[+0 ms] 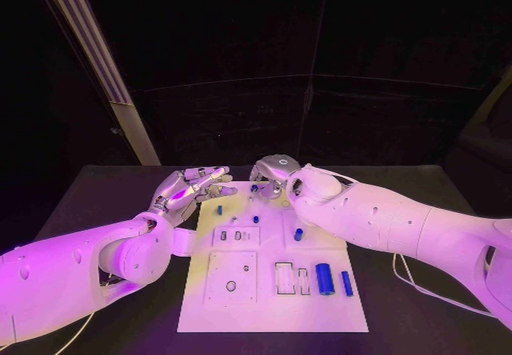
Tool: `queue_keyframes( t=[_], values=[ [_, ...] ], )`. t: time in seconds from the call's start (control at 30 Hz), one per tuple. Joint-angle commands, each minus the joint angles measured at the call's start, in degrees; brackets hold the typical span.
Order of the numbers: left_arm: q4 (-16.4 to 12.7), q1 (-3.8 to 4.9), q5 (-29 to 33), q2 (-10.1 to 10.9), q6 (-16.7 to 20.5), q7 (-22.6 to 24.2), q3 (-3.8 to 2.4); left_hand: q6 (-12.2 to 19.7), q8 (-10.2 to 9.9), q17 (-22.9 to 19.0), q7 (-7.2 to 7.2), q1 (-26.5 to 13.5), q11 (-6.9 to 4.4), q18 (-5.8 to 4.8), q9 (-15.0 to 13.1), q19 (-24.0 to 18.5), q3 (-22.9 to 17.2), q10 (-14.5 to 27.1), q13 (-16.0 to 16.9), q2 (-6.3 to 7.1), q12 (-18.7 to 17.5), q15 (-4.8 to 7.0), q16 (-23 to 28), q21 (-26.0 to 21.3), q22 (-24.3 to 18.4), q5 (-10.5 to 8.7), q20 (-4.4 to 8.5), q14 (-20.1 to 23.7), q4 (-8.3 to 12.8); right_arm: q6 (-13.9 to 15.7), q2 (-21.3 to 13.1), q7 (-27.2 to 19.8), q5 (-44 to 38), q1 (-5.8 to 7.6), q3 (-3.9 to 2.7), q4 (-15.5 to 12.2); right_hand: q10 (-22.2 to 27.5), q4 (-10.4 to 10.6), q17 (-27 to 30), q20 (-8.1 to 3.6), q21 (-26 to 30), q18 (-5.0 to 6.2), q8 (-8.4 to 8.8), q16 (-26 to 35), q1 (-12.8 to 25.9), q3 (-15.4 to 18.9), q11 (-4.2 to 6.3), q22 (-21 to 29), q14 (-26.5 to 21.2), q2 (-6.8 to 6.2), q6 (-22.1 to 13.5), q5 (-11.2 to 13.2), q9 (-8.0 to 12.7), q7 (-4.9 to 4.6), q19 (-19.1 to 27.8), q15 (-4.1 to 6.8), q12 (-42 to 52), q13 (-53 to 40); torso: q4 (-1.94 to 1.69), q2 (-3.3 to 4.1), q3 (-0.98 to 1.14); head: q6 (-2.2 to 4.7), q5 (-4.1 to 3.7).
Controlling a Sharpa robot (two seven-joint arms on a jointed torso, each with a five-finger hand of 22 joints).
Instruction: Assemble the parts on the task board
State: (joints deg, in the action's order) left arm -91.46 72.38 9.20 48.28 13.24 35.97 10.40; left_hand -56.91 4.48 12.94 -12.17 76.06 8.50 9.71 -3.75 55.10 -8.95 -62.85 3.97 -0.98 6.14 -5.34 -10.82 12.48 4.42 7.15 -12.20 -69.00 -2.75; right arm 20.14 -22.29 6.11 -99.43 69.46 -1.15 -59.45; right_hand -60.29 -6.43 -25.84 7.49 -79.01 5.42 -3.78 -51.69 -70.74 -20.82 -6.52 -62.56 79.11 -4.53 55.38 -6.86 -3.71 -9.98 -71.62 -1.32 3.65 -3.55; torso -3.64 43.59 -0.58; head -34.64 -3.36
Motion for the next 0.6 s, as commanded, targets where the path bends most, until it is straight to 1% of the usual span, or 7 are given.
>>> queue_keyframes(
  t=[0.03, 0.17, 0.3, 0.43, 0.5, 0.57, 0.6],
  values=[
    [-0.02, 0.1, -0.02, -0.02, -0.75, 0.03, -0.05, 0.09, -0.34, 0.05, -0.23, 0.63, 0.3, 0.88, 0.04, 0.3, -0.08, 0.14, -0.09, 0.09, -0.3, -0.29, 0.17, -0.26, -0.09, 0.13, -0.18, 0.23, 0.15, 2.03, -0.08, 0.3, 0.15, 0.17, -0.04, 0.12, 3.28, 1.14, 1.57, 0.2, 2.14, 1.05, 0.16, 2.02, -0.93, 2.68, -0.28, 3.58, -0.1, -0.6, -2.65, 0.5, -0.03, -0.13, 1.91, -0.19, 0.24, -0.1, 0.03, 0.03, -0.01, 0.07, -0.01],
    [0.09, 0.1, -0.02, -0.02, -0.74, -0.01, -0.05, 0.09, -0.34, 0.05, -0.23, 0.63, 0.3, 0.88, 0.04, 0.3, -0.08, 0.14, -0.09, 0.09, -0.3, -0.29, 0.17, -0.26, -0.09, 0.13, -0.18, 0.23, 0.15, 2.7, -0.37, 0.24, 0.61, 0.18, -0.04, -0.16, 4.94, 2.26, 2.3, 0.27, 3.58, 1.38, 0.25, 3.22, -2.21, 5.15, -0.4, 5.78, 0.26, -0.58, -4.52, 0.49, -0.01, -0.11, 2.77, -0.27, 0.33, -0.09, 0.05, 0.06, 0.01, 0.11, -0.03],
    [0.15, 0.1, -0.02, 0.07, -0.8, -0.03, -0.05, 0.1, -0.35, 0.07, -0.25, 0.61, 0.31, 0.88, 0.04, 0.31, -0.09, 0.14, -0.09, 0.11, -0.32, -0.29, 0.19, -0.27, -0.1, 0.11, -0.18, 0.23, 0.17, 4.6, -2.2, -0.1, 1.64, 0.18, -0.04, -2.32, 3.77, 2.96, 2.64, 0.17, 3.87, 1.36, 0.05, 3.75, -3.22, 6.33, -0.19, 5.94, 0.66, -0.08, -4.23, -0.03, -0.15, -0.19, 2.44, -0.13, 1.26, -0.23, 0.11, 0.0, 0.06, 0.28, -0.13],
    [0.23, 0.1, -0.02, 0.27, -1.14, -0.02, -0.04, 0.1, -0.37, 0.1, -0.25, 0.59, 0.32, 0.87, 0.04, 0.31, -0.13, 0.15, -0.09, 0.13, -0.37, -0.31, 0.24, -0.29, -0.12, 0.1, -0.19, 0.25, 0.19, 7.33, -6.24, -0.23, 5.57, 0.2, -0.03, -6.51, -1.52, 3.81, 2.6, -0.14, 2.3, 0.69, -1.09, 3.46, -3.7, 6.41, 0.24, 2.62, 1.57, 0.8, -1.1, -2.27, -0.59, -0.27, -0.05, 0.24, 3.91, -0.82, 0.35, -0.19, 0.1, 0.45, 0.04],
    [0.24, 0.11, -0.02, 0.43, -1.37, -0.01, -0.04, -0.12, -0.3, 0.14, -0.17, 0.68, 0.27, 0.86, 0.0, 0.25, -0.43, -0.01, -0.07, 0.02, -0.46, -0.34, 0.54, -0.4, -0.18, 0.1, -0.22, 0.48, 0.35, 8.22, -9.0, -0.19, 9.36, 0.24, -0.03, -9.12, -3.78, 4.51, 2.19, -0.26, 1.05, 0.17, -1.36, 2.88, -3.35, 6.44, 0.42, 0.02, 2.1, 0.88, -0.14, -2.88, -0.65, -0.47, -1.71, 0.38, 4.9, -1.1, 0.47, -0.35, 0.12, 0.82, 0.0],
    [0.15, 0.11, -0.03, 0.67, -1.53, 0.03, -0.04, -0.29, -0.26, 0.18, -0.09, 0.77, 0.22, 0.87, -0.03, 0.23, -0.7, -0.18, -0.06, -0.03, -0.53, -0.34, 0.76, -0.47, -0.23, 0.11, -0.23, 0.6, 0.49, 7.74, -12.22, 0.03, 14.32, 0.34, -0.04, -11.94, -8.1, 5.33, -0.42, -0.6, -0.26, -0.31, -1.41, 0.77, -3.0, 6.61, 1.31, -2.58, 2.93, 0.51, 0.44, -3.15, -0.59, 0.04, -3.33, 0.94, 7.03, -2.05, 0.91, -0.63, 0.15, 0.93, 0.1],
    [0.12, 0.11, -0.03, 0.74, -1.57, 0.04, -0.04, -0.33, -0.25, 0.19, -0.07, 0.78, 0.2, 0.87, -0.03, 0.24, -0.75, -0.22, -0.06, -0.05, -0.54, -0.33, 0.79, -0.48, -0.23, 0.12, -0.23, 0.6, 0.52, 6.72, -13.45, 0.37, 16.17, 0.39, -0.22, -12.94, -10.2, 5.49, -1.26, -0.83, -0.64, -0.44, -1.42, 0.11, -2.98, 6.79, 1.81, -3.33, 3.14, 0.2, 0.54, -3.3, -0.56, 0.39, -3.79, 1.28, 8.25, -2.68, 1.01, -0.7, 0.18, 0.91, 0.15]
  ],
)
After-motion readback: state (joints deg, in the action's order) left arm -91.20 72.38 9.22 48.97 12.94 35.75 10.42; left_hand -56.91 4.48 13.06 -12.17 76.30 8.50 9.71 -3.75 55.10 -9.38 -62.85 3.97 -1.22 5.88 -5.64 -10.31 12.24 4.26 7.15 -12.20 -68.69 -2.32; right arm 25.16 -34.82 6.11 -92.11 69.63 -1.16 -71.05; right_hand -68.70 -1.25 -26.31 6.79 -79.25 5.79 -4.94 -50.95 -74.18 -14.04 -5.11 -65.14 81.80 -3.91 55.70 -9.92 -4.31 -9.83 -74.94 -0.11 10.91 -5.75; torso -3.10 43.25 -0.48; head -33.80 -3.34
